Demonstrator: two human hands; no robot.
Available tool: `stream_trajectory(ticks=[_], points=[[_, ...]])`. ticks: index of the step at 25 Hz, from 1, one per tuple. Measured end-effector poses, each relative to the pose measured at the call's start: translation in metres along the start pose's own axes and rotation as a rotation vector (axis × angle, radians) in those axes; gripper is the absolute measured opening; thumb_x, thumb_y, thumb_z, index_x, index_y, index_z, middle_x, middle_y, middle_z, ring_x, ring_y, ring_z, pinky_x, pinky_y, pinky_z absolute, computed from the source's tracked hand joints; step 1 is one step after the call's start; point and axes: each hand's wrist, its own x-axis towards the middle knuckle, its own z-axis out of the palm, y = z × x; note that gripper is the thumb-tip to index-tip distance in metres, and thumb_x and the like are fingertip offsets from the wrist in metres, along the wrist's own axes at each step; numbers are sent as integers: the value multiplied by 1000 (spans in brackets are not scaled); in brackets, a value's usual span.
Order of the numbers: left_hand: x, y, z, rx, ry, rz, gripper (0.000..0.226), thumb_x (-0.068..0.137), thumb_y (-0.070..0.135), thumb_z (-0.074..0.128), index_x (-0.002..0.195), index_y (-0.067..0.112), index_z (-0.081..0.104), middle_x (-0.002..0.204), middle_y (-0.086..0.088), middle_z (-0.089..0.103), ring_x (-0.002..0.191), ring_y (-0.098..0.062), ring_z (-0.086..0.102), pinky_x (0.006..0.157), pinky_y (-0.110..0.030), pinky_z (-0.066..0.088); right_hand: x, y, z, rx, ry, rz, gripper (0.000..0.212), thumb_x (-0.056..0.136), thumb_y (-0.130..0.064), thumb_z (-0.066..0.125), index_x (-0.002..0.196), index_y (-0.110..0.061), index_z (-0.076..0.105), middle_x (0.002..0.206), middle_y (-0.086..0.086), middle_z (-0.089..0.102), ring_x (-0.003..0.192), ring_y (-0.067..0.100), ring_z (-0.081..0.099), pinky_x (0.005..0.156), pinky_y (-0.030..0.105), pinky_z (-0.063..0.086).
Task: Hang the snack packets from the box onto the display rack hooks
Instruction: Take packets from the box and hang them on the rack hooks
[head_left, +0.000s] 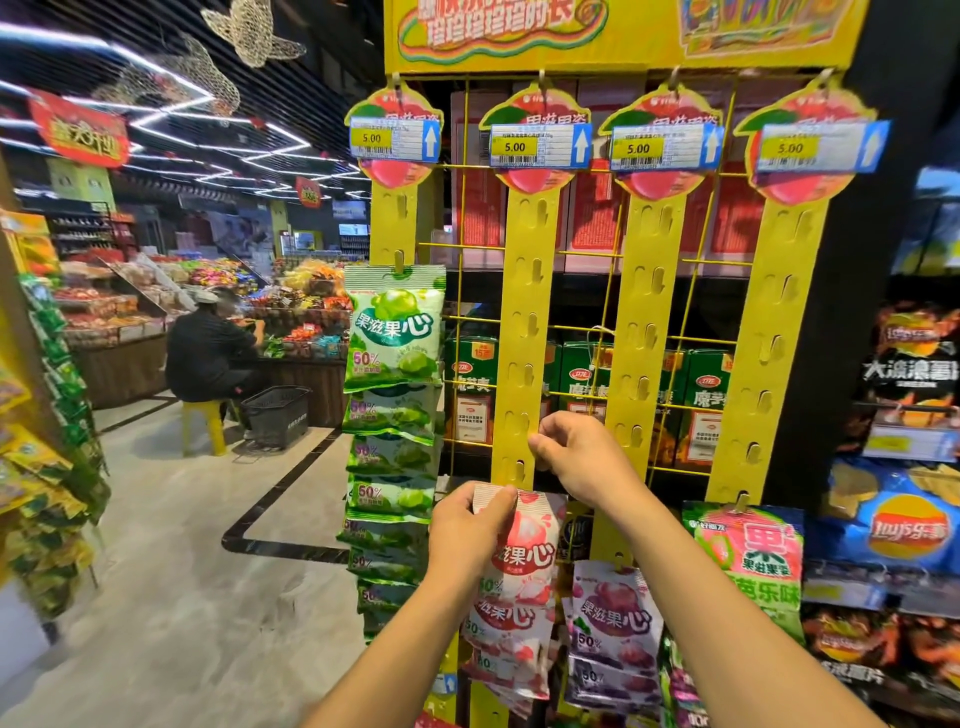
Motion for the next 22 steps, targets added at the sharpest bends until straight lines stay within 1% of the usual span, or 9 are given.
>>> stream_trajectory(ticks=[5,7,9,14,17,20,22], points=[[2,-2,3,66,42,28,21,92,34,78,85,15,76,78,-3,79,77,-23,78,74,-52,63,-1,2,-2,27,-4,-4,15,98,-29,62,84,-24,64,81,-4,69,80,17,66,73,37,55],[3,-5,4,82,56,16,22,90,34,80,82,15,75,76,-2,79,76,-24,78,73,-52,62,-1,3,-3,55,2,8,16,99,-28,62,84,-24,64,79,-3,70,80,19,67,75,39,56],[3,-8,4,75,51,-7,22,90,35,80,83,15,75,76,-1,79,76,-23,78,74,-51,63,-2,4,-2,68,1,14,17,99,-28,62,82,-26,63,80,-4,70,81,19,67,76,40,57],[4,-10,5,95,47,3,22,92,35,78,85,14,75,77,0,79,74,-17,78,70,-43,63,0,5,-2,76,1,5,19,98,-29,62,80,-27,61,79,-4,70,79,19,68,78,43,58],[1,-11,3,69,43,21,18,94,32,77,87,15,76,78,-1,80,74,-17,78,66,-36,61,1,6,0,79,-1,14,15,98,-31,62,83,-28,62,83,-4,71,83,19,68,80,46,59],[-1,-10,1,69,41,55,18,94,32,76,85,17,76,77,-1,79,73,-14,76,65,-35,58,1,3,0,67,-8,18,12,97,-33,62,86,-29,62,86,-4,70,85,18,68,79,44,59],[-3,-9,1,78,40,92,20,94,34,76,82,17,74,76,-2,77,70,-14,73,64,-36,56,-2,1,0,68,-50,9,16,97,-34,62,82,-28,61,82,-4,69,82,19,68,76,39,58]])
